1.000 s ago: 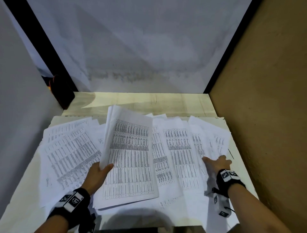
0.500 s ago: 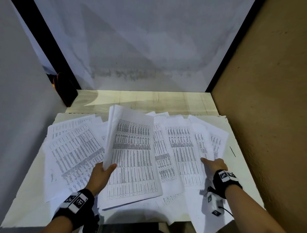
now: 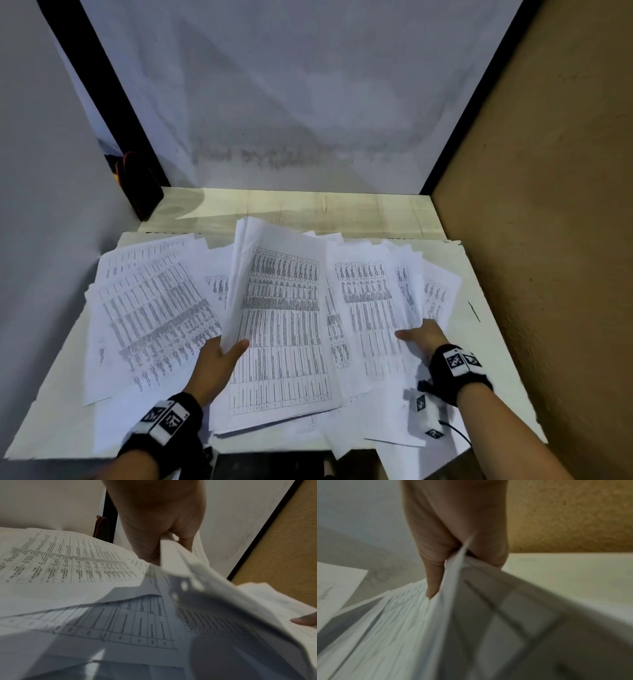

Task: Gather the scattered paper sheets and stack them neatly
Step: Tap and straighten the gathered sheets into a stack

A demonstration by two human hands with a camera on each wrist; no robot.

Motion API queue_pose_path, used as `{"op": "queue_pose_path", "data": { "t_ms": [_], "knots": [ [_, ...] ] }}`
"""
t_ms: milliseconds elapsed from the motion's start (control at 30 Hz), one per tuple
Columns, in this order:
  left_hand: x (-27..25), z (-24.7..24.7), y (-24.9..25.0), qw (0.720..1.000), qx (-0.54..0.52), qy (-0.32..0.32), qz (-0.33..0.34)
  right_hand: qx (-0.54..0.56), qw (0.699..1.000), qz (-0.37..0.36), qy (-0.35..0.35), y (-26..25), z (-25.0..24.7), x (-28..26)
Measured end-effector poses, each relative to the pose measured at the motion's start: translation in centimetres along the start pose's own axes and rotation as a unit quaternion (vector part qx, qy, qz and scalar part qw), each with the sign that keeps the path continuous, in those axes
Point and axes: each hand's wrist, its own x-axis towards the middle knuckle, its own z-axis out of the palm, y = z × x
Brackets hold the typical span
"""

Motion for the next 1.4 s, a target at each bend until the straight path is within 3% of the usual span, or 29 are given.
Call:
{"op": "queue_pose_path", "data": {
  "t_ms": [167,600,733,900,1067,1233,1400],
  "knots": [
    [-0.5,0.3,-0.2,1.0,-0.014,0.009,0.002,-0.09,0.988,-0.108,0.063,-2.3,-2.9,-2.0],
    [-1.1,1.0,0.9,0.999,-0.044,0.006,0.02,-0.18,0.949,-0.208,0.156,-5.6,-8.9,-5.0],
    [-1.3,0.8,1.0,0.998,-0.051,0.011,0.03,-0.154,0.943,-0.204,0.212,-5.6,-12.5,-6.0],
    [-1.1,1.1,0.5,0.998,-0.055,0.012,0.022,-0.163,0.935,-0.224,0.223,-4.9,-14.4,-6.6],
    [-0.7,0.9,0.5,0.997,-0.069,0.02,0.011,0.016,0.935,-0.242,0.26,-4.1,-19.1,-7.7],
    [-0.2,1.2,2.5,0.995,-0.091,0.006,0.037,0.252,0.904,-0.29,0.187,-3.5,-21.1,-10.3],
    [-0.7,2.8,7.4,0.985,-0.135,-0.061,0.089,0.383,0.883,-0.269,-0.028,-2.4,-12.9,-9.7]
  ]
}}
